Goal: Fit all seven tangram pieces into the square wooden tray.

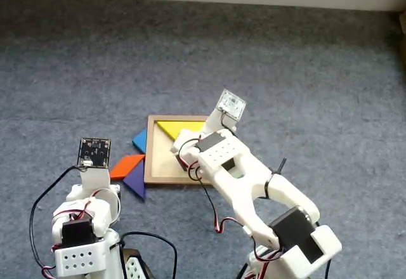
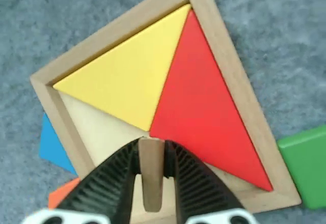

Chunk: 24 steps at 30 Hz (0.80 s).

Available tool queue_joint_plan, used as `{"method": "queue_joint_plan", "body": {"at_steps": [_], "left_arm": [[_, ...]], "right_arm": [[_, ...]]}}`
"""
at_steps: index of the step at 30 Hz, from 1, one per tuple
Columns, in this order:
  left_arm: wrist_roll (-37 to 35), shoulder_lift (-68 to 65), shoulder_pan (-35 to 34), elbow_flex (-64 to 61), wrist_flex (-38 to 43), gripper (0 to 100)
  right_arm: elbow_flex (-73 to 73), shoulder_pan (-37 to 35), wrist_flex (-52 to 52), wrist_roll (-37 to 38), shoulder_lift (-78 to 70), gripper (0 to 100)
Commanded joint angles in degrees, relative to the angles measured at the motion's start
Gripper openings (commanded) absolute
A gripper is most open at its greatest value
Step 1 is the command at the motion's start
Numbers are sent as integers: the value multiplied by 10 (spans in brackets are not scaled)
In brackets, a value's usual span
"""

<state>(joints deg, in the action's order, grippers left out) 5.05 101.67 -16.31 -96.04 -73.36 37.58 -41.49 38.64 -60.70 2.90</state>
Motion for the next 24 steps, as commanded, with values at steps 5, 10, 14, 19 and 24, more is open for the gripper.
{"method": "queue_joint_plan", "body": {"at_steps": [5,10,14,19,24], "left_arm": [[5,27,-5,-11,-3,8],[5,27,-5,-11,-3,8],[5,27,-5,-11,-3,8],[5,27,-5,-11,-3,8],[5,27,-5,-11,-3,8]], "right_arm": [[-6,-15,-7,-18,31,179],[-5,-34,-5,-17,37,209],[-5,-30,-3,-17,38,209],[-10,-29,69,-13,41,209],[-20,-29,75,83,95,206]]}}
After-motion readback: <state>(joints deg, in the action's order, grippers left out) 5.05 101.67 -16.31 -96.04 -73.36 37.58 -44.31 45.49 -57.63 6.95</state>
